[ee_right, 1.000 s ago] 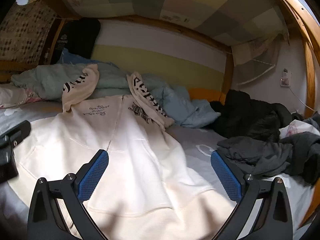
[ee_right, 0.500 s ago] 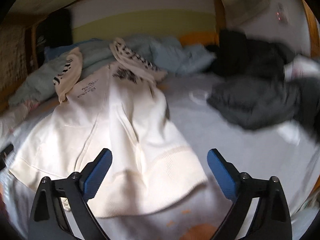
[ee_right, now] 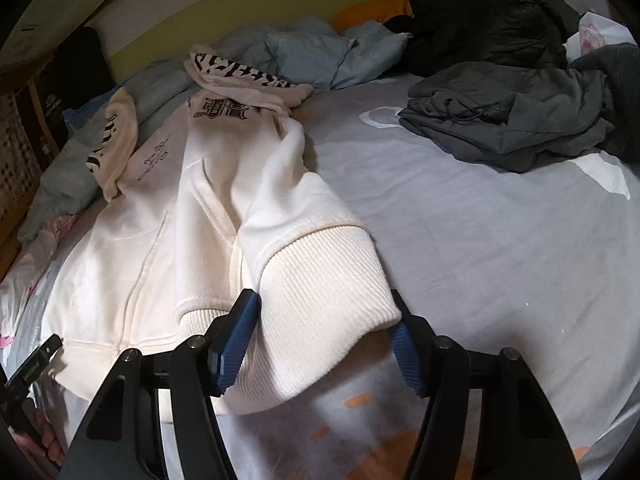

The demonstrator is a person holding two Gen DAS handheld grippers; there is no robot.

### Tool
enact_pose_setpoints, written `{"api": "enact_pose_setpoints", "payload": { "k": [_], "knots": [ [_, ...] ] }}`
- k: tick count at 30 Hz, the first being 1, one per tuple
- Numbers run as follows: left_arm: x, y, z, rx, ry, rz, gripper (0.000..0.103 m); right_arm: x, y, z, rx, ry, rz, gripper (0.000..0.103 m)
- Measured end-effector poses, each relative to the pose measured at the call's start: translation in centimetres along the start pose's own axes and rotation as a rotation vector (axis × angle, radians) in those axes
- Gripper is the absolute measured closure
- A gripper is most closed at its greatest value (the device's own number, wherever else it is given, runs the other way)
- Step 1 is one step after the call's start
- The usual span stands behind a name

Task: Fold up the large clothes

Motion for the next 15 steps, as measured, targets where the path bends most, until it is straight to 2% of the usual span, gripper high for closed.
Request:
{"api": "enact_pose_setpoints", "payload": {
  "k": [2,3,4,5,7,9,11,13,14,15],
  "knots": [
    [-0.1,0.2,0.2,-0.035,-0.006,0.010,0.013,0.0,0.1,0.1,-0.003,0.001,0.009,0.041],
    [-0.1,0.1,0.1,-0.043,-0.004,0.006,0.013,-0.1,0.2,0.1,0.000,0.005,0.016,0.042],
    [-0.1,0.0,0.0,-0.050,-0.004,-0.003,0.013,-0.1,0.5,0.0,0.006,0.018,0.034,0.048],
    [0.0,-0.2,-0.2,-0.066,-0.006,-0.013,0.011,-0.1,0.7,0.0,0.013,0.032,0.057,0.060],
    [0.3,-0.7,0.2,-0.127,-0.025,-0.049,0.007,-0.1,1.1,0.4,0.055,0.020,0.088,0.067],
    [0.5,-1.1,0.7,-0.166,-0.056,-0.065,0.007,0.0,1.5,0.9,0.087,0.006,0.113,0.068],
    [0.8,-1.1,1.0,-0.174,-0.071,-0.060,0.007,0.1,2.0,1.4,0.133,0.005,0.159,0.069],
    [0.9,-0.8,0.8,-0.115,-0.053,-0.049,0.028,-0.3,2.7,1.8,0.198,0.032,0.246,0.074],
    [0.7,-0.8,0.4,-0.077,-0.026,-0.046,0.059,-0.4,3.0,1.9,0.220,0.046,0.275,0.080],
    [0.6,-1.0,-0.5,-0.084,0.020,-0.057,0.079,-0.6,3.2,2.1,0.236,0.053,0.303,0.083]
  ]
}}
Point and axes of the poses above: each gripper's, at about its wrist camera, not at the fingertips, and z roughly the way its jaws point, y to its right, x to its top, the point moved 2 cm from there along z, roughly the way its jaws point, and after that the axes turned 2 degrees about x, right-handed, at the moved point
